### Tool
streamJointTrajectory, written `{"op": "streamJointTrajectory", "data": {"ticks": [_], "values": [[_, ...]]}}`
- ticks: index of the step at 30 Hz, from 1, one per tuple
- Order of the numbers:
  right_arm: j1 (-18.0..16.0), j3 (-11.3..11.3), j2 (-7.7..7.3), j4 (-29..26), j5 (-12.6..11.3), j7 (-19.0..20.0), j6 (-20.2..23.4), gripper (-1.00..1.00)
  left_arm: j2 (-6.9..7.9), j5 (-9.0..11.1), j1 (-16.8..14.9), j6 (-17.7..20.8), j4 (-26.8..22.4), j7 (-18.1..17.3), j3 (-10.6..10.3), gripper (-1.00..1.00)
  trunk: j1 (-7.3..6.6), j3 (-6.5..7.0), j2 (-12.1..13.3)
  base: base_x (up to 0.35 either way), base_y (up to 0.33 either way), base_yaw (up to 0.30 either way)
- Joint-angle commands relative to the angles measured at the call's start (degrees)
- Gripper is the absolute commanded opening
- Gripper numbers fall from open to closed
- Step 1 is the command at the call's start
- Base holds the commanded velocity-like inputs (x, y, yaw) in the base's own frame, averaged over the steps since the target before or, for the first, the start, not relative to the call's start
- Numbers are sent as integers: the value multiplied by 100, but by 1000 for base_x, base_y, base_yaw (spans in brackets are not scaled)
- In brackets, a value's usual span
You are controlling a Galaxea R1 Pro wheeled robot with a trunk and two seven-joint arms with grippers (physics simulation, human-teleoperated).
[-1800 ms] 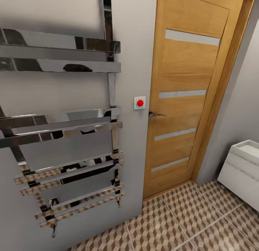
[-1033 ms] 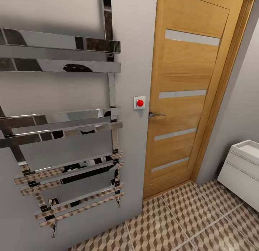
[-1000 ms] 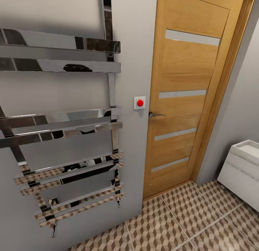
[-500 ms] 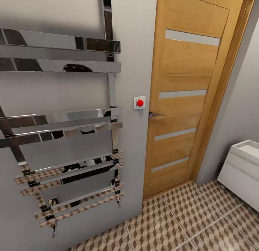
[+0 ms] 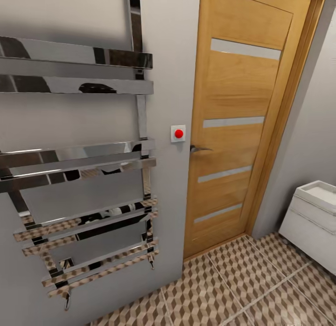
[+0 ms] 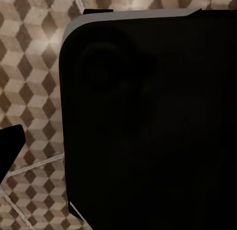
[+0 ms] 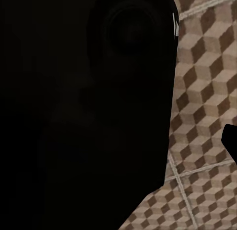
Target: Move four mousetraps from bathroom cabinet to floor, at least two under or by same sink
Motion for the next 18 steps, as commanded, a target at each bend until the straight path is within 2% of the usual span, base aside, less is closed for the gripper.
{"op": "streamJointTrajectory", "data": {"ticks": [1, 8, 18], "values": [[-1, -3, 0, 0, -3, 1, -3, 100, 0, 0, -1, -17, 1, -1, 7, 100, 0, -4, -2, 0, 0, -179], [-1, -12, 0, 0, -8, -12, -1, 100, 0, 0, -1, -17, -2, -1, 7, 100, 0, -4, -2, 0, 0, -147], [-1, -21, 0, 0, -6, -45, -2, 100, 0, 0, -1, -17, -4, -1, 7, 100, 0, -4, -2, 0, 0, -25]]}}
